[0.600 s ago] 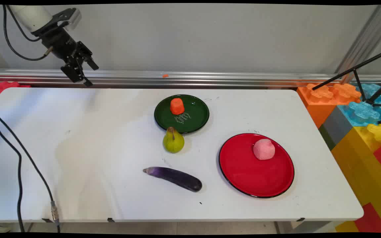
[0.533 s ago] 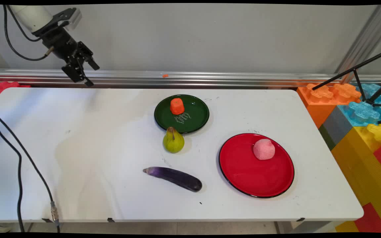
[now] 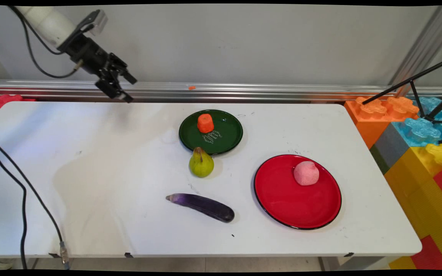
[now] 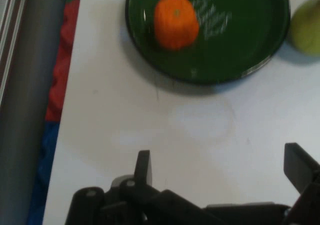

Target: Pick up the mandarin from the green plate

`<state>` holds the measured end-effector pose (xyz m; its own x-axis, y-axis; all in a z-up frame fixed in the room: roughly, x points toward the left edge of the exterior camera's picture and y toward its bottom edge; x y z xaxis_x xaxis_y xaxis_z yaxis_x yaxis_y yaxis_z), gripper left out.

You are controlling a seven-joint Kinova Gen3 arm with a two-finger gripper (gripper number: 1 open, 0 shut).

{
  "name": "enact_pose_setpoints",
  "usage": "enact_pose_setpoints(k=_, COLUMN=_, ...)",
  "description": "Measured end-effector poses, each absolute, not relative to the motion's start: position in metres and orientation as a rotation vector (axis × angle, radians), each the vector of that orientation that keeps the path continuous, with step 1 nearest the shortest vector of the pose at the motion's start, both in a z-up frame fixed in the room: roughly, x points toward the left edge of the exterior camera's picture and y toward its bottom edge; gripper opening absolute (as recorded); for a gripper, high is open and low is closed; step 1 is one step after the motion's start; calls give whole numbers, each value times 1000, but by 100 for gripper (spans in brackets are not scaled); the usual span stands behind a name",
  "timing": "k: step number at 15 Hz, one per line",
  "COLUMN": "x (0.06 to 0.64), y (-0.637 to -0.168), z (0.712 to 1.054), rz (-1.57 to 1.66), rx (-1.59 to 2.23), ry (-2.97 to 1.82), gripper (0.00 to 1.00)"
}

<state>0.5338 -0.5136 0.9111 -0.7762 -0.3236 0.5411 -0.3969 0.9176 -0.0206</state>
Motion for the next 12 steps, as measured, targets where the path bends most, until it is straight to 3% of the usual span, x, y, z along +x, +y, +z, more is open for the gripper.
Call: enact_pose_setpoints(k=12, x=456, y=-544, z=828, rz=187, rx=663, ry=-2330, gripper=100)
